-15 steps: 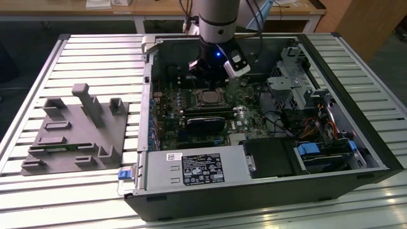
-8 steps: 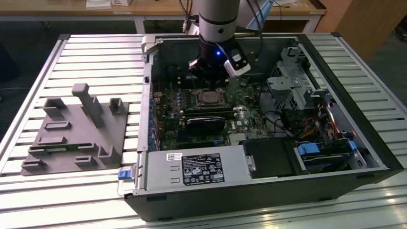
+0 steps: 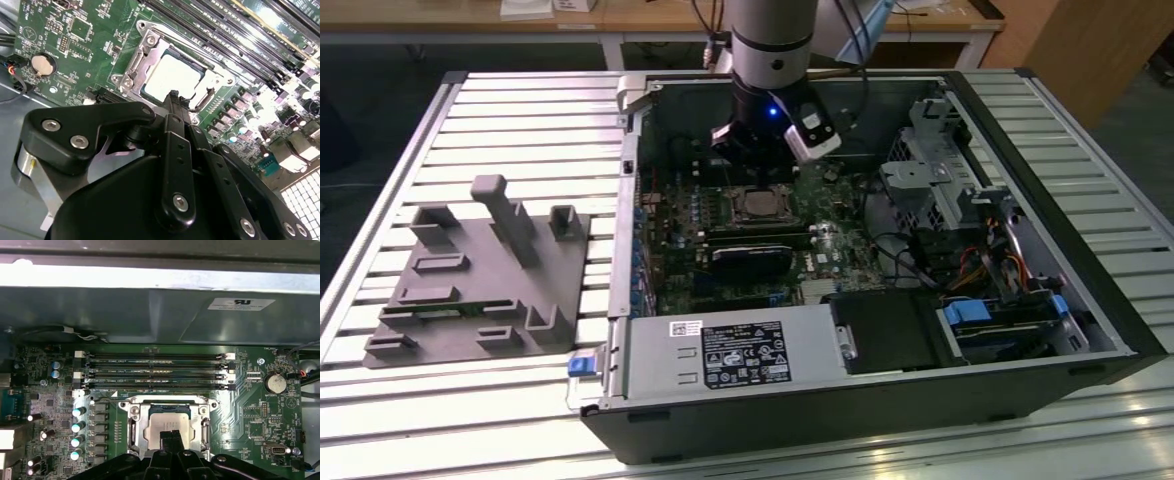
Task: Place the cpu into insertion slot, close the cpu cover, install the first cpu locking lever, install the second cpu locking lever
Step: 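Install the first cpu locking lever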
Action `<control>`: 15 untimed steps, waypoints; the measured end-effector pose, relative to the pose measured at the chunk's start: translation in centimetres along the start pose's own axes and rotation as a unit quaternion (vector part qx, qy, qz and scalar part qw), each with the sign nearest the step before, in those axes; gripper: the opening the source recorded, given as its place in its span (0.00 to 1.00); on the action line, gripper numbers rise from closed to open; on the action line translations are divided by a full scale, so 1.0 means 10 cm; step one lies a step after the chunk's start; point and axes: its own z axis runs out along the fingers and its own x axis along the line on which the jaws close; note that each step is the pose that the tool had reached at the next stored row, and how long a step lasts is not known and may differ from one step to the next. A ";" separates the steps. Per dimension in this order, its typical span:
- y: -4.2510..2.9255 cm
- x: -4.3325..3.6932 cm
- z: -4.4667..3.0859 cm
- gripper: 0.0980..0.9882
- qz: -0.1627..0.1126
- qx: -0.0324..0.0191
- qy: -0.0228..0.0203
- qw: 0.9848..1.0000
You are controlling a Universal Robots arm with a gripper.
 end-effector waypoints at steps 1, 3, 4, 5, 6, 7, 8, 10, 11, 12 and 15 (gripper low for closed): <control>0.000 0.009 0.000 0.01 0.000 0.000 0.000 1.000; 0.000 0.028 -0.001 0.01 0.000 0.000 0.000 1.000; 0.000 0.037 -0.001 0.01 0.000 0.000 0.000 1.000; 0.000 0.047 -0.002 0.01 0.000 0.000 0.000 1.000; 0.000 0.058 -0.002 0.01 0.000 0.000 0.000 1.000; 0.000 0.067 -0.003 0.01 0.000 0.000 0.000 1.000; 0.000 0.077 -0.003 0.01 0.000 0.000 0.000 1.000; 0.000 0.094 -0.004 0.01 0.000 0.000 0.000 1.000; 0.000 0.103 -0.004 0.01 0.000 0.000 0.000 1.000; 0.000 0.112 -0.004 0.01 0.000 0.000 0.000 1.000; -0.001 0.156 -0.007 0.01 0.000 0.000 0.000 1.000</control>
